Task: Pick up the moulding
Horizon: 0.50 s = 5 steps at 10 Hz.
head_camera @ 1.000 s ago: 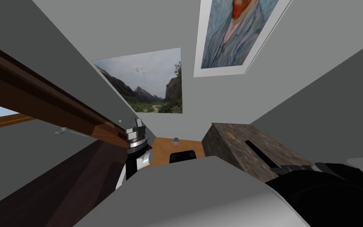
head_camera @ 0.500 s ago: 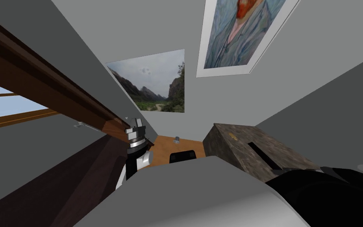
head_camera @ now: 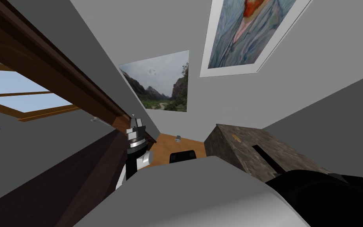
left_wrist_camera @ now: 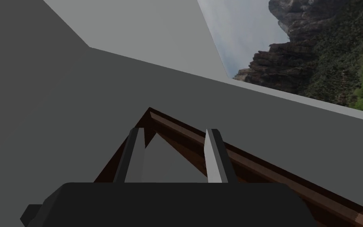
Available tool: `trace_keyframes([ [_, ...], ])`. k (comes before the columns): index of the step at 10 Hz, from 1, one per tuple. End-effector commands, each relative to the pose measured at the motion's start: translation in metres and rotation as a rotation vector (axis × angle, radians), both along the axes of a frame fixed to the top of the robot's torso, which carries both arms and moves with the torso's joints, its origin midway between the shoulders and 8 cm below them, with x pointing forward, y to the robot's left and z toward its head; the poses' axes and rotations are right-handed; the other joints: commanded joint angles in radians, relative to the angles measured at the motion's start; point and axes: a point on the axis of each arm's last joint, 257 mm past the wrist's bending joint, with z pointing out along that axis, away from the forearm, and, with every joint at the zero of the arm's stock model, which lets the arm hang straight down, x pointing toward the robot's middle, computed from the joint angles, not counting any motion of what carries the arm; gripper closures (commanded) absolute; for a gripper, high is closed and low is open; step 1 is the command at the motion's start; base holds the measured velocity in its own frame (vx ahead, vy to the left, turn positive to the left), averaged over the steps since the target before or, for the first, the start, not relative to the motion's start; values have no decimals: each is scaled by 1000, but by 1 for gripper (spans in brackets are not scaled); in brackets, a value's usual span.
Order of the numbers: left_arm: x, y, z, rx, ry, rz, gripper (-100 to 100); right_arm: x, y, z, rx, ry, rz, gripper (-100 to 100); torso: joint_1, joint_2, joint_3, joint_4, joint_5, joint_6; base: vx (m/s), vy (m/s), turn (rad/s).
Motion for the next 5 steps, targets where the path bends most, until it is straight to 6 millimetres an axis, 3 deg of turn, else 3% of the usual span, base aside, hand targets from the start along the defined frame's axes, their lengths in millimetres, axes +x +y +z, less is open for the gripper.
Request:
trace_keyframes([
  [1, 0, 0, 0, 0, 0, 0, 0, -7, 5, -5, 14, 4, -23, -100, 0, 0, 0, 0, 0, 0, -33, -11, -71],
  [3, 0, 0, 0, 0, 0, 0, 0, 3, 5, -3, 21, -37, -49, -100, 0, -3, -2, -1, 0, 0, 3, 1, -23],
  [4, 0, 0, 0, 0, 0, 0, 0, -20, -1, -3, -7, 6, -53, -100, 0, -4, -3, -1, 0, 0, -60, 5, 344],
  [5, 0, 0, 0, 0, 0, 0, 0, -24, 2, -5, 3, 8, -67, -100, 0, -2, -1, -1, 0, -2, -75, -6, 229],
])
